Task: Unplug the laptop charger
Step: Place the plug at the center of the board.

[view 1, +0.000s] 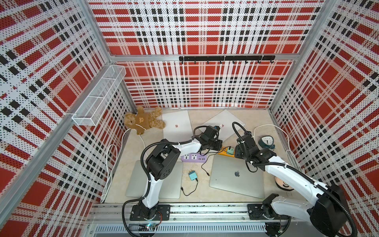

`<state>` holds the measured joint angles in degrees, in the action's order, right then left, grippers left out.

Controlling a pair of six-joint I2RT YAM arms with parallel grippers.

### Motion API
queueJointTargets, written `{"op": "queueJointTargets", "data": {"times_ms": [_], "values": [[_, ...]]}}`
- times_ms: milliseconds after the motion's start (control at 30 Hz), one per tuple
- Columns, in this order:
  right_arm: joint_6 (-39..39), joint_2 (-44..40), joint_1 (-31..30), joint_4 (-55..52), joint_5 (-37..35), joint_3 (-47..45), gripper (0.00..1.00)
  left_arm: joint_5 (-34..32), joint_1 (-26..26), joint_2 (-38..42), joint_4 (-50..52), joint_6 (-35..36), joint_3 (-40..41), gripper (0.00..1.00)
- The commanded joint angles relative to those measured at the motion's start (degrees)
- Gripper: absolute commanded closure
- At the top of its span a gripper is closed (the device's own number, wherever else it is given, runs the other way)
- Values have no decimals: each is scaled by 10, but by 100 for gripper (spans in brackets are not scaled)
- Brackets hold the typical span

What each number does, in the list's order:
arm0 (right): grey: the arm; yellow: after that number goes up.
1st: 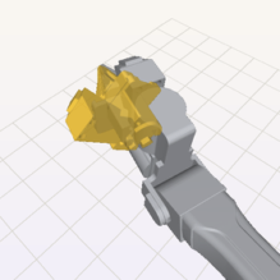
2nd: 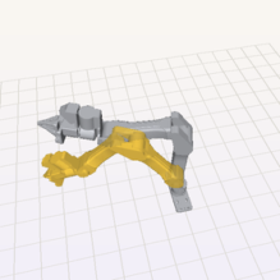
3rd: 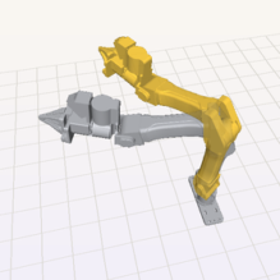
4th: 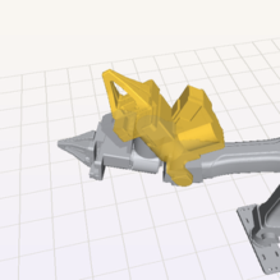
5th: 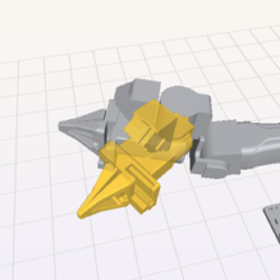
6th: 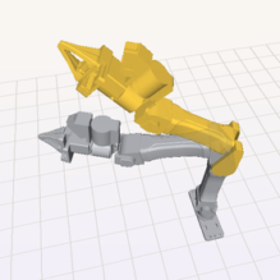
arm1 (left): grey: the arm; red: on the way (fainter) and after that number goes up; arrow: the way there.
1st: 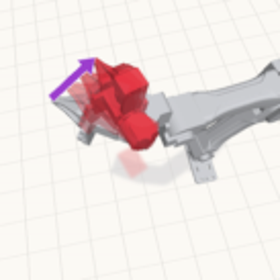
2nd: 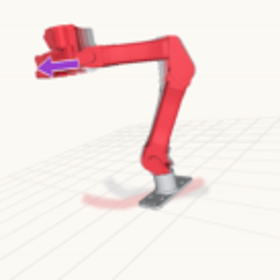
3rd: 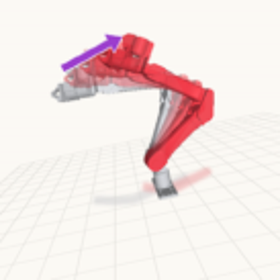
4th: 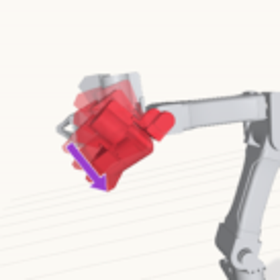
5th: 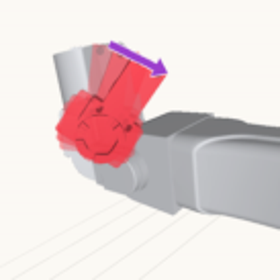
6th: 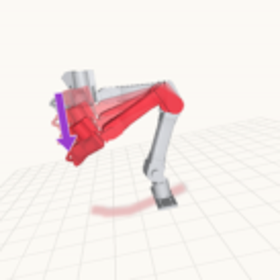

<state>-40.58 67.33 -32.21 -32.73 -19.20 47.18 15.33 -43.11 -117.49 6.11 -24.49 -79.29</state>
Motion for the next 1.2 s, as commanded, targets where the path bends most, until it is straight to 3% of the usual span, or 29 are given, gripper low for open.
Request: {"op": "queueJointTargets", "data": {"times_ms": [0,333,600,933,1167], "values": [[-18,-21,-8,-8,-1,-10,80,-5,4,32,7,-2,0,100],[-59,-45,-51,-30,-9,-30,80,-20,17,77,6,-2,29,100],[-96,-37,-119,-30,-8,-29,80,-26,37,119,0,-2,70,100],[-109,89,-243,-6,-5,67,80,-32,91,187,-3,4,140,100],[-99,165,-292,6,21,141,80,-24,143,235,0,12,184,100]]}}
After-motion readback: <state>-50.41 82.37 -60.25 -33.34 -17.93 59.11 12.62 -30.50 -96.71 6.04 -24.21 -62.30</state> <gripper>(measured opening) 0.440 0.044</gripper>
